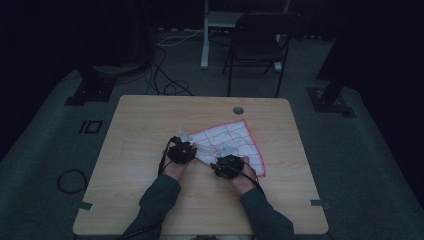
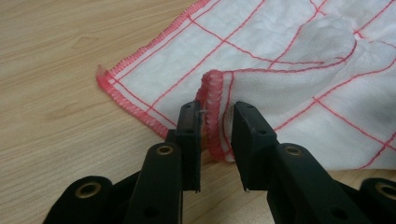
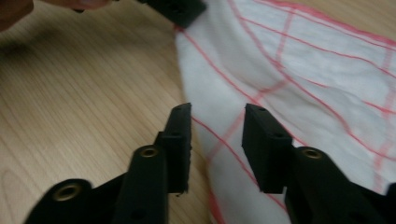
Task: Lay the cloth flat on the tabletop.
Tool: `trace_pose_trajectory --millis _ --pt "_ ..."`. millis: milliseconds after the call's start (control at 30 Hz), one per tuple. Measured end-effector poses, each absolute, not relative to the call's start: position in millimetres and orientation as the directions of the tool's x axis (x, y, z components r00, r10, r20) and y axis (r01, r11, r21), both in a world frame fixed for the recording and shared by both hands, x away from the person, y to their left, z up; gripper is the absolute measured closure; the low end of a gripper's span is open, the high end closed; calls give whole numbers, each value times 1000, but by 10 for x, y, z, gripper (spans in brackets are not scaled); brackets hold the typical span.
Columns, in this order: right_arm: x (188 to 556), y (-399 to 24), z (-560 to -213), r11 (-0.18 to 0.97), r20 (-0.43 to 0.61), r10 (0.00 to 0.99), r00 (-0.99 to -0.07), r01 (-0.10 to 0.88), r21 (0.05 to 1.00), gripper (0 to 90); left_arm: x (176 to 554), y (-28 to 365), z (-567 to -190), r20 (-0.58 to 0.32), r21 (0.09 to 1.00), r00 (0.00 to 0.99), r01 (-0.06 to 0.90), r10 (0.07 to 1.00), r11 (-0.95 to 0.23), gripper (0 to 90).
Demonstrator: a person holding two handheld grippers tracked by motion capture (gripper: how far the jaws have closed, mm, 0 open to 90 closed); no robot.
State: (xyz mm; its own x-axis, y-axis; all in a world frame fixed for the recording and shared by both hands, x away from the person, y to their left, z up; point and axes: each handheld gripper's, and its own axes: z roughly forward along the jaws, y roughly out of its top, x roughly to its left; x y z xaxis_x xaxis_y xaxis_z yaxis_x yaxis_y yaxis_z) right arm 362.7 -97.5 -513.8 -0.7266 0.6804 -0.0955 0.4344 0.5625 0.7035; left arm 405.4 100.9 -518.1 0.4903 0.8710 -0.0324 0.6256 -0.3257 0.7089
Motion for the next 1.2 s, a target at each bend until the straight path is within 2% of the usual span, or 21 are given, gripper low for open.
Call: trace_pose_trajectory --millis 167,267,333,433,633,767,967,1200 --pt "3707 -834 -5241 612 -126 665 -736 440 657 633 4048 1032 -5171 -28 711 489 623 872 -327 735" --pt "3753 -798 -5272 642 -149 645 -749 427 636 837 4050 1039 -5155 -22 713 493 618 870 -332 734" --pt "3766 -815 -5229 628 -134 654 -744 437 644 877 4044 1049 -5128 -25 723 487 612 873 -321 733" --pt "3763 -865 -5142 601 -99 655 -749 438 669 884 4024 1074 -5050 -17 746 479 591 877 -308 734" --pt "3751 -988 -4955 479 74 654 -753 488 730 885 4007 1110 -4894 -15 786 470 552 883 -280 734" --pt "3826 -1056 -4891 425 116 672 -731 509 749 885 3984 1130 -4843 -9 797 465 538 885 -274 734" --pt "4003 -1152 -4956 408 85 748 -658 557 723 884 3899 1108 -4844 18 799 481 520 876 -302 733" --pt "4114 -1140 -5014 413 49 779 -625 571 709 883 3727 1050 -4932 32 791 525 507 851 -343 736"
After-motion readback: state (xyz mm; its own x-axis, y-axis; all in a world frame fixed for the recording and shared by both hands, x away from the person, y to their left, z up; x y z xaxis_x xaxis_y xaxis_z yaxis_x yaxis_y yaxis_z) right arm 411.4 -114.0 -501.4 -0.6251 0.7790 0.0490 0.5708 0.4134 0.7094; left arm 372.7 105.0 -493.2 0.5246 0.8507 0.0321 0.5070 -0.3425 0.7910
